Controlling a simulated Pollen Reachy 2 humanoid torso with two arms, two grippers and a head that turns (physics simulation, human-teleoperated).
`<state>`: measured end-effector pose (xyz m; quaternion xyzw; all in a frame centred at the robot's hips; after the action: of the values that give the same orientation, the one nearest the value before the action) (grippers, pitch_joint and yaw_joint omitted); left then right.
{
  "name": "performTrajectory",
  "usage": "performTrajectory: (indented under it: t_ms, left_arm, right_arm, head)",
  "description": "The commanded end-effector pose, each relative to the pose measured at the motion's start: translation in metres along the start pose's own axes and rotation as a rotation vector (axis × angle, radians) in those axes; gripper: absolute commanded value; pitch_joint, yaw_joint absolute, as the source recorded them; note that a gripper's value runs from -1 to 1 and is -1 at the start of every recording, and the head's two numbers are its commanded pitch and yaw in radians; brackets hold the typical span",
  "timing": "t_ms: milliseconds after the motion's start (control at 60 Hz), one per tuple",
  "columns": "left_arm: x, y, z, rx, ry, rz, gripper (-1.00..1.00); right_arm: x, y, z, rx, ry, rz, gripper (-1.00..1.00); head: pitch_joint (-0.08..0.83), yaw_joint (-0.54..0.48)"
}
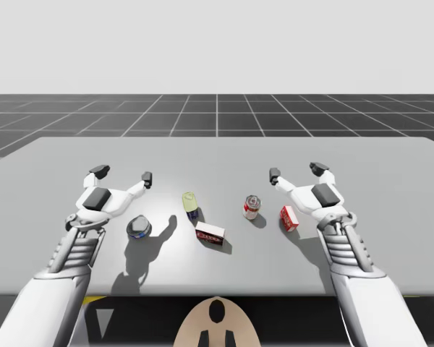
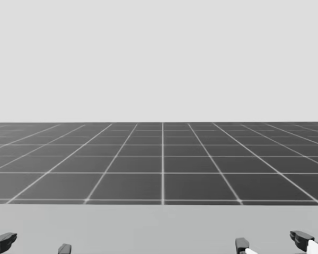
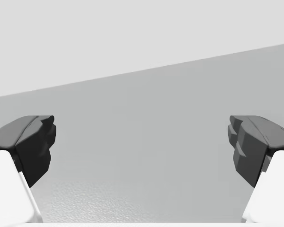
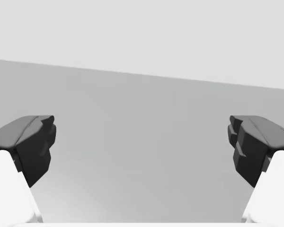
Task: Lift the gelatin box off the table.
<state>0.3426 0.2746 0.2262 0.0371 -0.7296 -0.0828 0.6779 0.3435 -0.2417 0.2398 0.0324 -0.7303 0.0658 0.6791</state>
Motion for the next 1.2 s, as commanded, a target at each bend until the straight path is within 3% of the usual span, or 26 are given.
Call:
performTrajectory:
  t_ms: [17, 217, 367, 533, 967, 1200]
  left_arm:
    - [0.0, -0.001, 0.0, 0.002, -0.001, -0.01, -1.0]
    - [0.001, -0.002, 0.001, 0.006, -0.003, -0.011, -1.0]
    - [0.001, -0.002, 0.001, 0.014, -0.004, -0.018, -1.0]
    - [0.001, 0.0, 0.001, 0.019, -0.009, -0.021, -1.0]
    - [0.009, -0.001, 0.005, 0.017, -0.041, -0.028, -1.0]
    - [0.011, -0.003, 0.005, 0.01, -0.054, -0.028, -1.0]
  right_arm:
    - [0.0, 0.003, 0.001, -0.035, -0.016, 0.001, -1.0]
    - [0.001, 0.005, 0.001, 0.002, -0.011, 0.018, -1.0]
    - [0.001, 0.005, 0.001, -0.001, -0.001, 0.012, -1.0]
    - [0.0, 0.006, 0.0, 0.008, 0.002, 0.017, -1.0]
    - [-0.001, 0.007, -0.002, 0.01, 0.01, 0.017, -1.0]
    - [0.0, 0.009, -0.001, 0.024, 0.001, 0.03, -1.0]
  head:
    - [-0.003, 0.02]
    - [0.079, 0.02]
    - [0.251, 0.01]
    - [0.381, -0.01]
    - [0.65, -0.28]
    - [0.683, -0.36]
